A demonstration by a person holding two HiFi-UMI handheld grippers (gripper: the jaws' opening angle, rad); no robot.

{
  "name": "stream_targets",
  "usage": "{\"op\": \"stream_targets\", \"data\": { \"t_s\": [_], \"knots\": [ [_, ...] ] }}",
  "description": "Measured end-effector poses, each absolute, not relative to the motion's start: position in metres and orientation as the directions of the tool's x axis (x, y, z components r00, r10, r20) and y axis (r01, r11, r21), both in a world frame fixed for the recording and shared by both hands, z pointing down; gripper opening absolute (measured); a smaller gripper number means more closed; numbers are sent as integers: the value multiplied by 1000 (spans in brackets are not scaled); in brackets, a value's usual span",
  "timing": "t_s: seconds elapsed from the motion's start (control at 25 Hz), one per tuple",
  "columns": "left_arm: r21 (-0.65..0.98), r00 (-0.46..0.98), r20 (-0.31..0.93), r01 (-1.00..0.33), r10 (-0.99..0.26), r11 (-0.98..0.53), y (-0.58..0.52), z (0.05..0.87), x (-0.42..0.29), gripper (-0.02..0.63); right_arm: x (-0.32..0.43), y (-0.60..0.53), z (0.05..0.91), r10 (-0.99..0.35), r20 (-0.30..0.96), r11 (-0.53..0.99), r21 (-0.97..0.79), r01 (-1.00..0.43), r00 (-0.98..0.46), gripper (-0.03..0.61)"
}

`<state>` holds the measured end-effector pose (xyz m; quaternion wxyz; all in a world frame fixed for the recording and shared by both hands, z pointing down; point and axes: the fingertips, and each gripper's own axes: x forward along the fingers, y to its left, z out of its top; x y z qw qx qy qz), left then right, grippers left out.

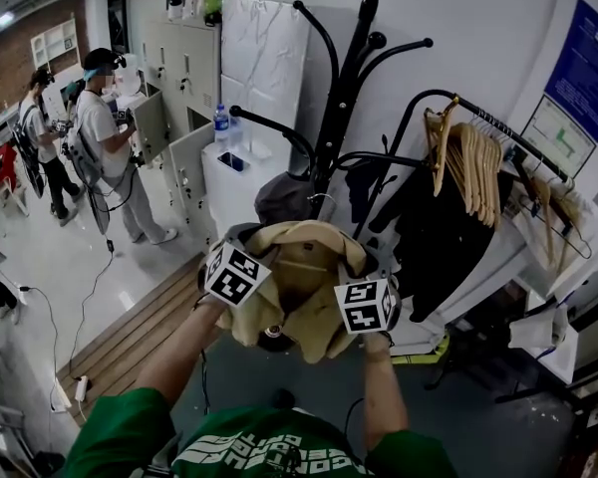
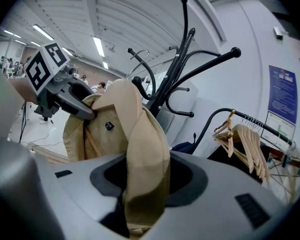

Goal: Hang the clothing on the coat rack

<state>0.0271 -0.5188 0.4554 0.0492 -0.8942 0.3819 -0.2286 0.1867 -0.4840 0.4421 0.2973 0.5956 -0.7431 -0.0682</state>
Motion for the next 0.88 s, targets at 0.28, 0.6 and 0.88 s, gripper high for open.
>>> {"op": "stream_targets", "data": {
  "t_s": [0.28,0.6,0.88],
  "knots": [
    [-246,599,391,-664,-699,-706,-538,470,29,196,188,-504,456,-914,387,301,447,-842,-121,178],
    [-227,592,420,-665,-688,-711,-551,486,30,196,189,-518,471,-900,418,317,437,-841,-122,178],
    [-217,590,436,-665,-680,-715,-561,500,32,196,191,-527,485,-888,442,330,428,-841,-124,178]
  ]
}}
